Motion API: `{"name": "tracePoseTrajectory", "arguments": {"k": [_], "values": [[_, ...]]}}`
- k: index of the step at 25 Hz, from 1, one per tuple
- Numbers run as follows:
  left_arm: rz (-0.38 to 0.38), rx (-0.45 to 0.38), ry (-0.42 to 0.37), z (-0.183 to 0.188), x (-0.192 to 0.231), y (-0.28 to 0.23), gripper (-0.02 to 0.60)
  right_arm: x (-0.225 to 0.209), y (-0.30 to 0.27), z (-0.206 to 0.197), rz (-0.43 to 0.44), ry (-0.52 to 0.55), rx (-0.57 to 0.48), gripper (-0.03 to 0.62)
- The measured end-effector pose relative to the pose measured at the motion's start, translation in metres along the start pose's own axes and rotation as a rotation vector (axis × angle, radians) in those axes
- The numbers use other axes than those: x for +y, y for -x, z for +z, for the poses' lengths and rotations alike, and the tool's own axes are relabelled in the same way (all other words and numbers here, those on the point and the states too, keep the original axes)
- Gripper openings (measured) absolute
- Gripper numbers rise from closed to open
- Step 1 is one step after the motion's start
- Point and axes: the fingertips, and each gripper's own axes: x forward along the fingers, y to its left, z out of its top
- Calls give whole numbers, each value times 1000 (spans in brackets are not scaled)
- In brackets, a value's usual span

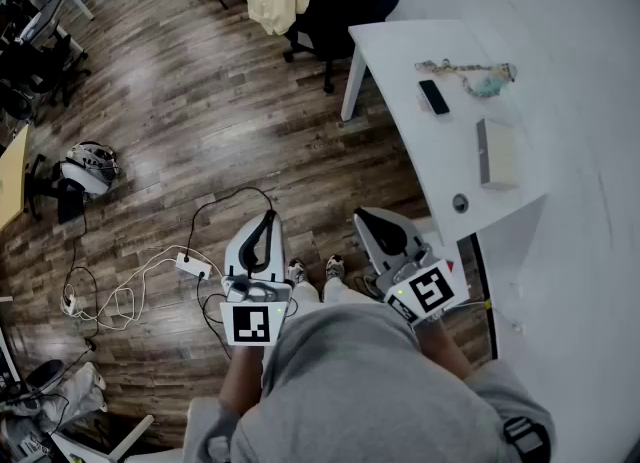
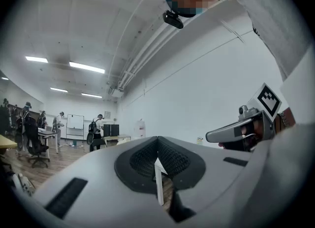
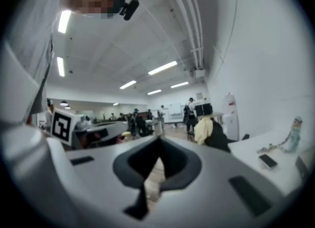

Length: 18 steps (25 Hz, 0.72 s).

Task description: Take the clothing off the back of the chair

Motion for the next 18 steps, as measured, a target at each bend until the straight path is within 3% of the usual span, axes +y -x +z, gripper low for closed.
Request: {"name": "tracePoseTrajectory", "arguments": {"k": [8, 18], "values": [[-10, 37, -8, -5, 17, 31, 32, 36, -18, -1, 20, -23, 5, 34], [-5, 6, -2, -3, 47, 34, 32, 56, -43, -3, 20, -2, 17, 34]]}}
